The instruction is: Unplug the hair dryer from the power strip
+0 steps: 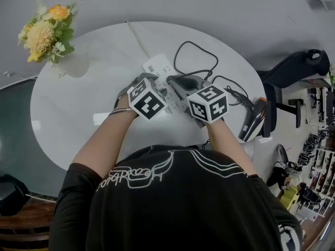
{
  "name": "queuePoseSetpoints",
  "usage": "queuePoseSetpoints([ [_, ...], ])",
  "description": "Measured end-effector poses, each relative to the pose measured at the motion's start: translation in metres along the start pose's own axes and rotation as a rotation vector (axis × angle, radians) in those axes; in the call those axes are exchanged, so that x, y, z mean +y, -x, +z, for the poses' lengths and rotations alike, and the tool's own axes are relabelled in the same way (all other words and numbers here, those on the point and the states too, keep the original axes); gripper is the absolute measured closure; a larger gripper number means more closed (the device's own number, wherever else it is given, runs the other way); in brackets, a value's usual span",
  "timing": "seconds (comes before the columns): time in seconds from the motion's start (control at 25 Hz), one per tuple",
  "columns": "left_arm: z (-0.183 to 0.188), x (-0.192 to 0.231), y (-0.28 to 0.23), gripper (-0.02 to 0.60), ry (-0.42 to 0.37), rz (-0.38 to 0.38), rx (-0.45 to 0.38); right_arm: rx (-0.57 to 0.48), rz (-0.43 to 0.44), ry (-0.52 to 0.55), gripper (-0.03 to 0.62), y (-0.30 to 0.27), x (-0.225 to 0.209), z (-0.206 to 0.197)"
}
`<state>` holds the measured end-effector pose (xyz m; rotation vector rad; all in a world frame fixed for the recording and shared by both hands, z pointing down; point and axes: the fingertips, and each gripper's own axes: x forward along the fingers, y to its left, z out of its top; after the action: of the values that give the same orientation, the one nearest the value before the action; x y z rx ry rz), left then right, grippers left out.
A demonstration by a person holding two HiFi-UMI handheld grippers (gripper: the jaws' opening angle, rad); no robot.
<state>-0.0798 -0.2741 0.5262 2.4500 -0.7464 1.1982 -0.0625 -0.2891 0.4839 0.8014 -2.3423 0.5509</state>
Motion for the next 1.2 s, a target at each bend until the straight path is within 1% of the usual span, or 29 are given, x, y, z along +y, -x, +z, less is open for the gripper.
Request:
queuePoseSetpoints([
  [0.16,0.0,0.0,0.0,0.383,-0.001,0.001,0.007,0.0,0.009,-0.001,0.569,0.002,0.0,0.001],
  [0.28,0.001,-0.002,-0.001,0.383,0.005,0.002,-0.003,-0.013,0.007,-0.063,0.569,0.004,-0.009,-0.001],
  [0.36,0.003,-0.002,-0.002,0.383,0.002,0.003,-0.004,-0.017,-0.004,-0.081,0.569,0.004,-0.013,-0.002],
  [0.52,0.003,-0.001,-0.002,0.383,-0.009,-0.004,0.012,-0.009,0.0,-0.038,0.569,0.002,-0.006,-0.002],
  [0.6,0.006,-0.001,-0.002,0.383,-0.017,-0.004,0.017,-0.025,0.028,-0.029,0.568,0.004,0.001,0.001],
  [0.68,0.01,-0.002,-0.004,0.383,-0.022,0.001,0.012,-0.081,0.084,-0.044,0.569,0.01,0.01,0.016],
  [0.72,0.01,-0.001,-0.005,0.385,-0.022,0.003,0.01,-0.097,0.076,-0.03,0.569,0.014,0.01,0.025],
  [0.8,0.01,0.001,-0.005,0.39,-0.022,-0.002,0.006,-0.092,-0.006,0.019,0.569,0.022,-0.009,0.034],
  [0.88,0.009,-0.001,-0.006,0.393,-0.025,-0.007,0.009,-0.102,-0.06,-0.017,0.569,0.037,-0.034,0.034],
  [0.96,0.008,0.0,-0.007,0.393,-0.026,-0.006,0.008,-0.11,-0.094,-0.042,0.569,0.047,-0.048,0.031],
  [1.2,0.01,-0.002,-0.006,0.393,0.0,0.016,-0.053,-0.114,-0.081,-0.048,0.568,0.047,-0.041,0.022],
])
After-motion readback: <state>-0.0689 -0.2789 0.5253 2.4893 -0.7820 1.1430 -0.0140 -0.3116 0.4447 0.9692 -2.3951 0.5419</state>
